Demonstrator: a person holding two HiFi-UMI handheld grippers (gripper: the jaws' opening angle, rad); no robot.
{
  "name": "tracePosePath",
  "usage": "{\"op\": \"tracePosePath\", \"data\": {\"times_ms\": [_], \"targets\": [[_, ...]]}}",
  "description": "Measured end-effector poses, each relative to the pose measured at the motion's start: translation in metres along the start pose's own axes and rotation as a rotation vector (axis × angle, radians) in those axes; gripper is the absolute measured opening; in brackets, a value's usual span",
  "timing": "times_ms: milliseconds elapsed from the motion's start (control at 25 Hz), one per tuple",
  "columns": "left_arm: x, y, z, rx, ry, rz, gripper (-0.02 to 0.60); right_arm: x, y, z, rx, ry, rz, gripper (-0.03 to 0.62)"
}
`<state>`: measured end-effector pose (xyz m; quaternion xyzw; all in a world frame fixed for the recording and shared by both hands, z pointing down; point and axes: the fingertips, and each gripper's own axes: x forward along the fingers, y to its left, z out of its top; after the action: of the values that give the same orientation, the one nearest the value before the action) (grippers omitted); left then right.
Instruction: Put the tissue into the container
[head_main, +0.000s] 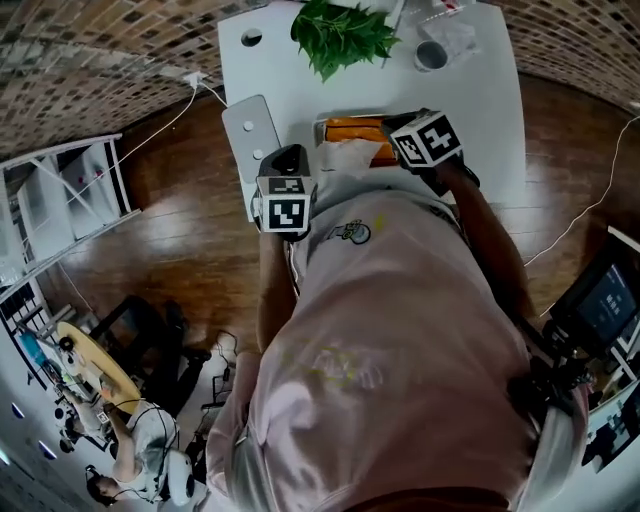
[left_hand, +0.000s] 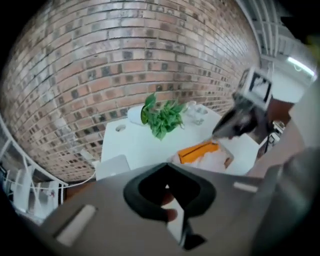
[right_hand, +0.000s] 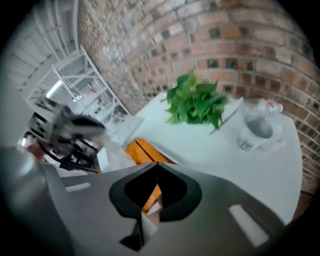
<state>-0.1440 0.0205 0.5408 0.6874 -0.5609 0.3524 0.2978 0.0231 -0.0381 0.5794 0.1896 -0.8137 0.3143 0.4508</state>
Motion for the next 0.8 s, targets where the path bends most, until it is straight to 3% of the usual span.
{"op": "tracePosePath", "data": {"times_ms": [80,200,240,360,400,440,520,640,720,800], "targets": [[-0.017,-0.013,0.043,0.056,-0.035,-0.019,0.003,0.042,-0.017,-0.028,0.001,0.190,-0.076,0.003],[-0.002,-0.045,0.079,0.151,-0.002,-0.121,0.003,0.040,-0.013,-0.022,-0.024,0.233,-0.073,0.003],[0.022,-0.054,0.072,0.160,0.073,-0.150,0.004,0.033,-0.012,-0.017,-0.039,0.231,-0.065,0.003],[0.104,-0.067,-0.001,0.235,0.451,-0.170,0.003,0.004,-0.012,0.001,-0.024,0.141,-0.041,0.003],[0.116,-0.068,-0.015,0.269,0.499,-0.168,0.005,-0.008,-0.013,0.009,-0.001,0.086,-0.032,0.003],[0.115,-0.068,-0.015,0.274,0.485,-0.170,0.005,-0.022,-0.013,0.017,0.024,0.024,-0.020,0.003],[0.091,-0.064,0.005,0.182,0.361,-0.209,0.005,-0.049,-0.014,0.031,0.102,-0.131,0.027,0.003],[0.039,-0.049,0.026,-0.125,0.131,-0.316,0.005,-0.078,-0.024,0.027,0.276,-0.323,0.107,0.003],[0.016,-0.021,0.006,-0.348,0.055,-0.317,0.005,-0.079,-0.038,0.006,0.294,-0.322,0.058,0.003],[0.008,0.010,-0.044,-0.508,0.108,-0.244,0.005,-0.067,-0.054,-0.026,0.256,-0.230,-0.037,0.003]]}}
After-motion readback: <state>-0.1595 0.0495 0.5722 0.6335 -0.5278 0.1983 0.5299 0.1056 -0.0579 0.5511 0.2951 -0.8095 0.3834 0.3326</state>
